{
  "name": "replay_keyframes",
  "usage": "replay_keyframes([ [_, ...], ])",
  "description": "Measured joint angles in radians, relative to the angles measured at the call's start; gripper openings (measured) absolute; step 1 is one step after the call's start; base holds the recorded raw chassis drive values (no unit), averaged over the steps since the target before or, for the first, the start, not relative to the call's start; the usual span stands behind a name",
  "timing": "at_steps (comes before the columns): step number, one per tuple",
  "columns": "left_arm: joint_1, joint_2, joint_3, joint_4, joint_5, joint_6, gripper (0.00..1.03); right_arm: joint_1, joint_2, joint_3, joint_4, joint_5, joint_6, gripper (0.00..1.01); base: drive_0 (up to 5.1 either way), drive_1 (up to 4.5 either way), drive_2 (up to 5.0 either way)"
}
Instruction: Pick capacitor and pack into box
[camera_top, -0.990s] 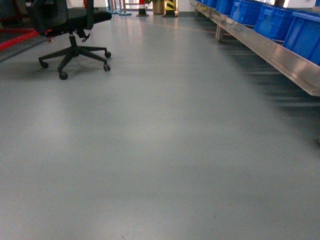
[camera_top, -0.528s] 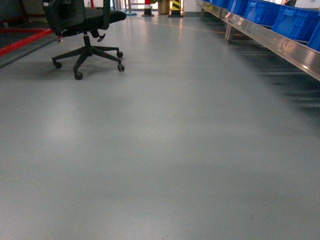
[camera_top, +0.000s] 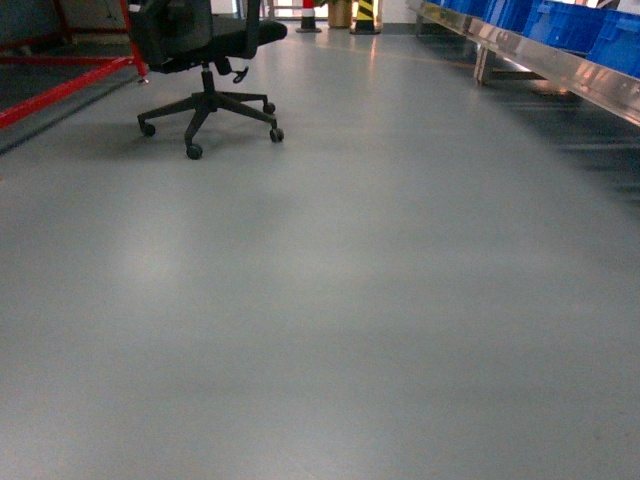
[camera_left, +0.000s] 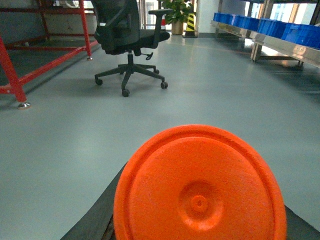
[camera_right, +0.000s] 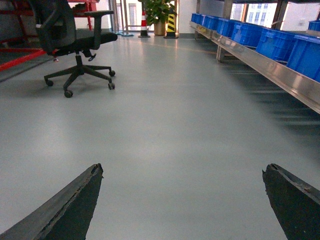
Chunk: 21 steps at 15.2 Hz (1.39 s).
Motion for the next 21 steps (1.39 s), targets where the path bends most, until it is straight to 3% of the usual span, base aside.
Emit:
replay_keyframes([
  [21,0.000,0.000,0.000,0.001,0.000,0.000,0.44,0.000,0.000,0.000,0.000,0.000,0.000,0.98,-5.0,2.44,2.4],
])
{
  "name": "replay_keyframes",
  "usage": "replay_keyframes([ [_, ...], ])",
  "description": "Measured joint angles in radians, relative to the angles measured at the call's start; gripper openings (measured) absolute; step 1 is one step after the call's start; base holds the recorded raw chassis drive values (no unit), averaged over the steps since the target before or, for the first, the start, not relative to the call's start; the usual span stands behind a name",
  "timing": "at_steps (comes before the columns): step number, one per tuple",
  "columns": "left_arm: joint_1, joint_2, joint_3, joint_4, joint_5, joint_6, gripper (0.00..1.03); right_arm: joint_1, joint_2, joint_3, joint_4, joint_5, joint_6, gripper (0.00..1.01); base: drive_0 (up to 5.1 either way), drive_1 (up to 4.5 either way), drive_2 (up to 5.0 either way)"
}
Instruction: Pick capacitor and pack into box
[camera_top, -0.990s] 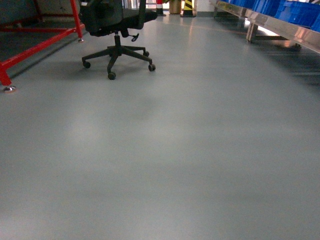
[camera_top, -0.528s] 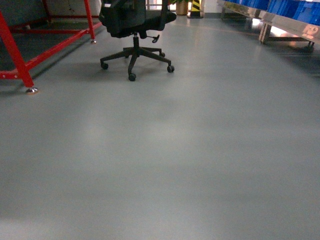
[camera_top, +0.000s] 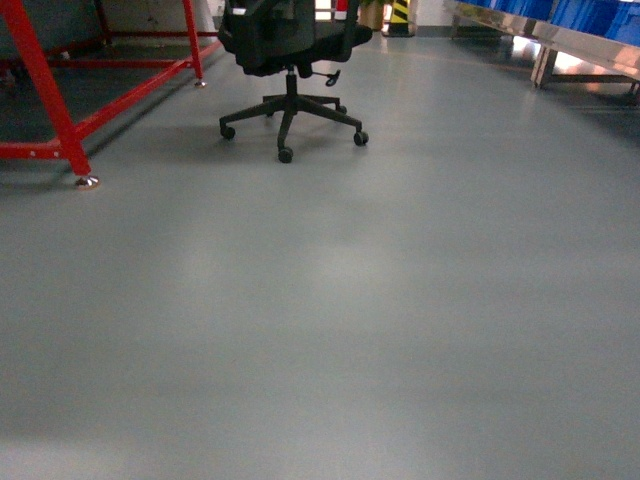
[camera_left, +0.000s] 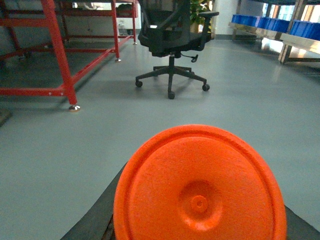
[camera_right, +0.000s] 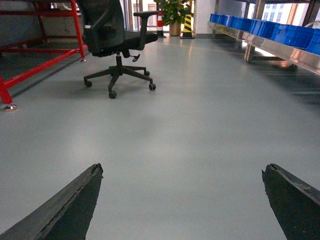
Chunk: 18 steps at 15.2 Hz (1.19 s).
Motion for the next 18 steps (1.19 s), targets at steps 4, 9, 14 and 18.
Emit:
replay_keyframes([
  [4,0.000,0.000,0.000,0.003,0.001,0.000,0.44,0.000,0.000,0.000,0.001,0.002,0.000,0.98,-4.9,2.47,2.5],
  [9,0.000,0.000,0.000,-0.001,-0.001,0.000,0.44,0.000,0.000,0.000,0.002,0.001,0.000,0.98,-5.0,2.44,2.4],
  [14,0.000,0.000,0.000,-0.001,0.001,0.000,0.44,0.000,0.000,0.000,-0.002,0.000,0.000,0.98,-5.0,2.43,2.4],
  [18,0.000,0.000,0.000,0.000,0.003,0.000,0.44,0.000,0.000,0.000,-0.002,0.000,0.000,0.98,-5.0,2.41,2.4],
])
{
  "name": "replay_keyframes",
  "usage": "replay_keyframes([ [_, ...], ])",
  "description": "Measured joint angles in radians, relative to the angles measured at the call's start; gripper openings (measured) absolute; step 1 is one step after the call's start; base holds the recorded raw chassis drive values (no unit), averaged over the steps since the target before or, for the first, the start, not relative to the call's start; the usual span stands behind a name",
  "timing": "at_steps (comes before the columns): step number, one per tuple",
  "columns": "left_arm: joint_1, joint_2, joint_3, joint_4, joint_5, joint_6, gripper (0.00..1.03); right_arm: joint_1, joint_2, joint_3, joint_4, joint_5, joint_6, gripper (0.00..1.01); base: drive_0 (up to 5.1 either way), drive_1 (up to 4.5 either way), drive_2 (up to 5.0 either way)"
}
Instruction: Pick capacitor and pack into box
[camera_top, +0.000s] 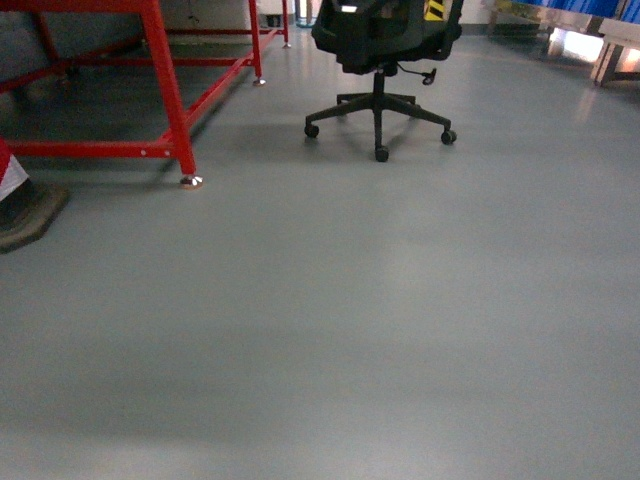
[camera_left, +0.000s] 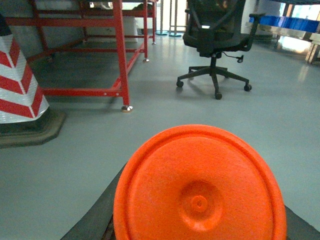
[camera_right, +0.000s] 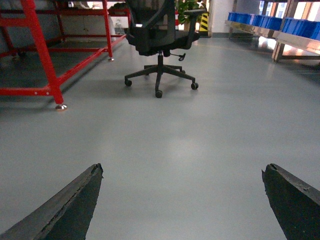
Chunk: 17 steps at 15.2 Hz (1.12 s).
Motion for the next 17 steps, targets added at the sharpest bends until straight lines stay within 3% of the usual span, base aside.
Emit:
replay_keyframes([
  [17,0.000,0.000,0.000,0.001,-0.003,0.000,0.44,0.000,0.000,0.000,0.002,0.000,0.000,0.98,-5.0,2.36,2.4],
])
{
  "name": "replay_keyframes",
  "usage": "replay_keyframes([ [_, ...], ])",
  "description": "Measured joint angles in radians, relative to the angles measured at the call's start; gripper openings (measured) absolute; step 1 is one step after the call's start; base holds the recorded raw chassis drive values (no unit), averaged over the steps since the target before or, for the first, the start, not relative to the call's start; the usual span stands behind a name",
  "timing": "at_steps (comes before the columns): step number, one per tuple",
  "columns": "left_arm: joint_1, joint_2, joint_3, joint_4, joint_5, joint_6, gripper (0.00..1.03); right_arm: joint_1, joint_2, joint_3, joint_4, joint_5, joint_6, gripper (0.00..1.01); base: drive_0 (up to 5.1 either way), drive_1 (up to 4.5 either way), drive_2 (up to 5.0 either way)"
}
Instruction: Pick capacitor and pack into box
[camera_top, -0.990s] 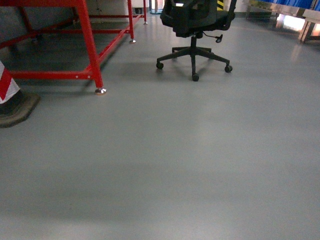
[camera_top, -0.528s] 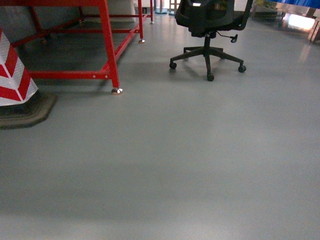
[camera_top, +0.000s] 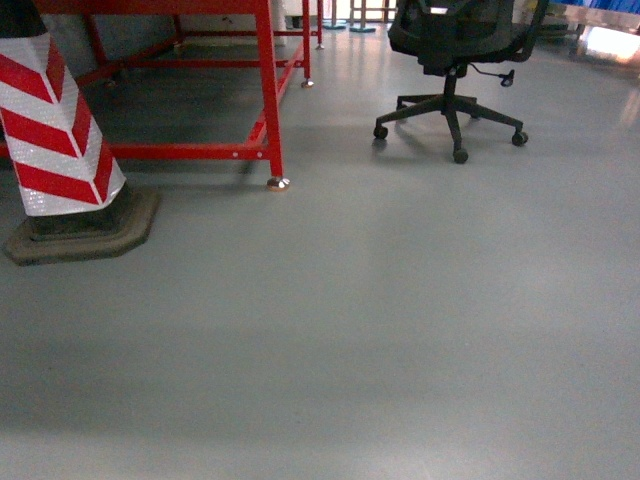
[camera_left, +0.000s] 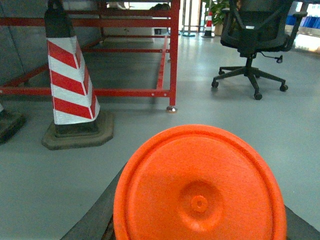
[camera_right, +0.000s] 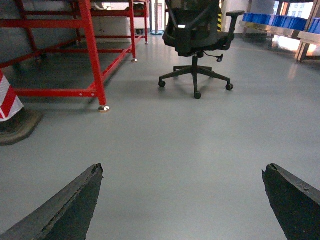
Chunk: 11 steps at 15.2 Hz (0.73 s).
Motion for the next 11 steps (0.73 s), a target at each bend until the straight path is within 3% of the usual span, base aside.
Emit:
replay_keyframes([
  [11,0.000,0.000,0.000,-0.001,-0.001,0.000,0.44,0.000,0.000,0.000,0.001,0.000,0.000,0.98,-5.0,2.34,2.3],
])
